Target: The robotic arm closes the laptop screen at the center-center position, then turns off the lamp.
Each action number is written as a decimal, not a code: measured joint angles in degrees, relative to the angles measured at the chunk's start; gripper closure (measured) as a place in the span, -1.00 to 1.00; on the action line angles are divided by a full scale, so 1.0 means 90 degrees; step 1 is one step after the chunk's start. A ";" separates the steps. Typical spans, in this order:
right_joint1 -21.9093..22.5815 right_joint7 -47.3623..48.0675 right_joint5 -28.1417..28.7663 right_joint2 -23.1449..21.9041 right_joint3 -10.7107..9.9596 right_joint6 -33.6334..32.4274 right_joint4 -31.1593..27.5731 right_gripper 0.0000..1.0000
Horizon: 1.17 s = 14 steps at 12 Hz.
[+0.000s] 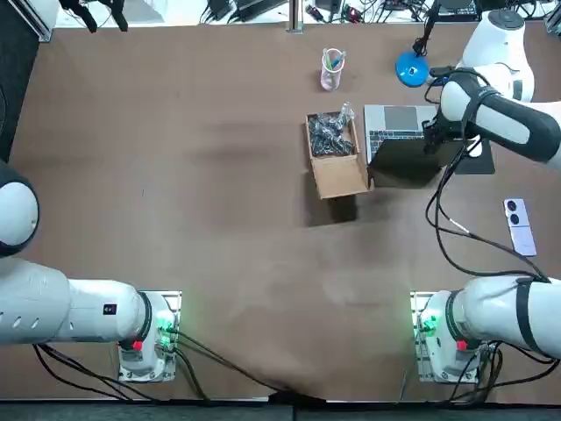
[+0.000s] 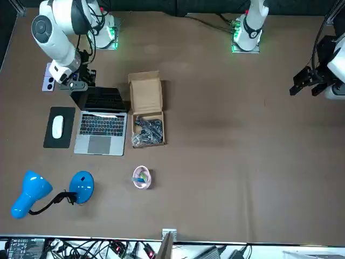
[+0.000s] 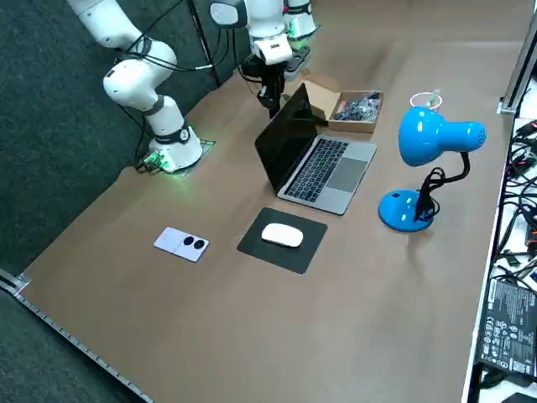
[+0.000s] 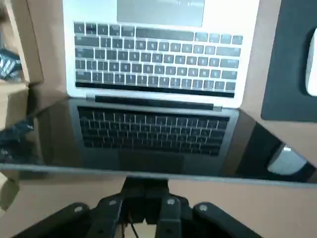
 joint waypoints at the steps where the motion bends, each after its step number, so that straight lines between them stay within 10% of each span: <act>1: -0.0002 0.0016 0.0000 0.0029 0.0000 0.0128 0.0016 0.96; 14: -0.0259 0.0252 -0.0279 0.2135 -0.0056 0.0866 0.1954 0.96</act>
